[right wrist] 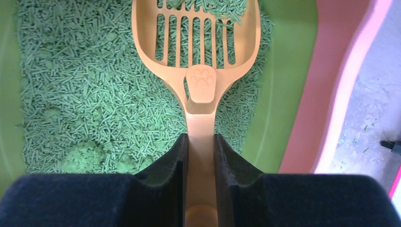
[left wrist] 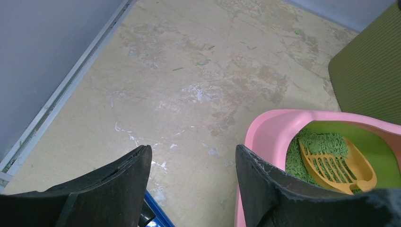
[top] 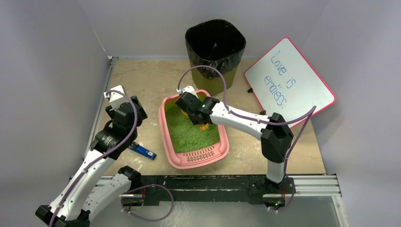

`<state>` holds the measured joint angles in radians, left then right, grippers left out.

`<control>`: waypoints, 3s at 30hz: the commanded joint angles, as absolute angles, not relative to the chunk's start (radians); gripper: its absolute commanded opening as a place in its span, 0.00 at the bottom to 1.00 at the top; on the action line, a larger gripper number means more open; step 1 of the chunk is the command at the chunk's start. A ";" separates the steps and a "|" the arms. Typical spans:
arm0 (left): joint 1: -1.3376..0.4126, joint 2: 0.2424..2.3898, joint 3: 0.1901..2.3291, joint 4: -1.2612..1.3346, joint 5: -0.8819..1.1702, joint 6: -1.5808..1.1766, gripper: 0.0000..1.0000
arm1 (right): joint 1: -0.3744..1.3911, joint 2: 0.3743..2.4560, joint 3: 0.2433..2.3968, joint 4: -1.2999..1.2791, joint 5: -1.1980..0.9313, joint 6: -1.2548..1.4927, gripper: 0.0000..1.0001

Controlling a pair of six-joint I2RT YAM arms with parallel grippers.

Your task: Clean the litter box

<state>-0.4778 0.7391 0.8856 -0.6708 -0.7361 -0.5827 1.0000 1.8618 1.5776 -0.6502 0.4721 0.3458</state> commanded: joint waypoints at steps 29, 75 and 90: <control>-0.471 0.721 0.883 -0.636 -0.739 -0.590 0.65 | 0.997 1.480 1.232 -0.344 0.403 0.087 0.00; -0.471 0.688 0.975 -0.710 -0.521 -0.693 0.64 | 1.000 1.035 0.740 0.136 0.129 -0.076 0.00; -0.471 0.675 0.911 -0.694 -0.550 -0.653 0.64 | 1.002 0.964 0.891 -0.210 0.278 -0.814 0.00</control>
